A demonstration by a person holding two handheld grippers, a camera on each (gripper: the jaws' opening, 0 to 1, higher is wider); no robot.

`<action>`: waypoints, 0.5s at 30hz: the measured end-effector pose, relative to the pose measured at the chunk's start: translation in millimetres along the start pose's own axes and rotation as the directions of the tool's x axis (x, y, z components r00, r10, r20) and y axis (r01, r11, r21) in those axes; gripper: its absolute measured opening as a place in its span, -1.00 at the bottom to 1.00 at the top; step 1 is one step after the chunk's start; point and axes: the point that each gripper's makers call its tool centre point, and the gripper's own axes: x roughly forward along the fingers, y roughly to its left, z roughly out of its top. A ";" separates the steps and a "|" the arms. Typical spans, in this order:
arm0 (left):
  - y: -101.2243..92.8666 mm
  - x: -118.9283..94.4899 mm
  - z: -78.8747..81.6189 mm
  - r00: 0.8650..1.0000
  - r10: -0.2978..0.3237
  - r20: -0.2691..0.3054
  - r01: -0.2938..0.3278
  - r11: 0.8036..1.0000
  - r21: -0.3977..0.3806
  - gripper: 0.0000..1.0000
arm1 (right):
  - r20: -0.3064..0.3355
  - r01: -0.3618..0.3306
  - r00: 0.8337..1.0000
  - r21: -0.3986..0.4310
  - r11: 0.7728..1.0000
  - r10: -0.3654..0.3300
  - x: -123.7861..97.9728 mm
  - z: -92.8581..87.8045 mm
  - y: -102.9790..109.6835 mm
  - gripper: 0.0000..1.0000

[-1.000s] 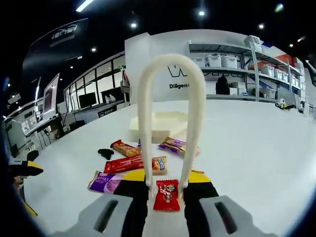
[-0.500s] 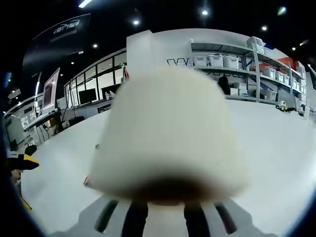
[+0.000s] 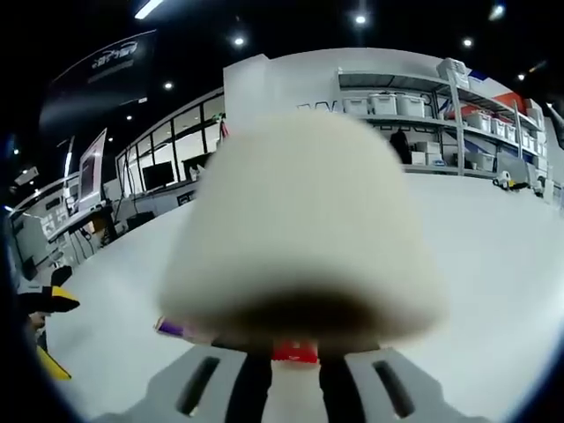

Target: Place the target food into the container with the food tongs after gripping and lifting it, then release it inside without dropping or visibly crushing the food.

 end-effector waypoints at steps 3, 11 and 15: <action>0.1 -0.5 -0.3 1.000 0.001 -0.001 -0.001 1.000 0.001 0.34 | 0.006 0.001 1.000 0.000 1.000 -0.001 -4.1 3.4 -3.5 -0.77; -0.5 -1.2 -0.4 1.000 0.003 -0.002 -0.003 1.000 -0.003 0.32 | 0.043 -0.060 0.998 0.176 0.983 0.053 -14.8 20.4 -7.9 -0.77; -1.4 -1.4 0.4 1.000 0.004 -0.001 -0.004 1.000 0.000 0.31 | 0.045 -0.046 0.998 0.158 0.986 0.039 -16.6 26.6 -17.1 -0.77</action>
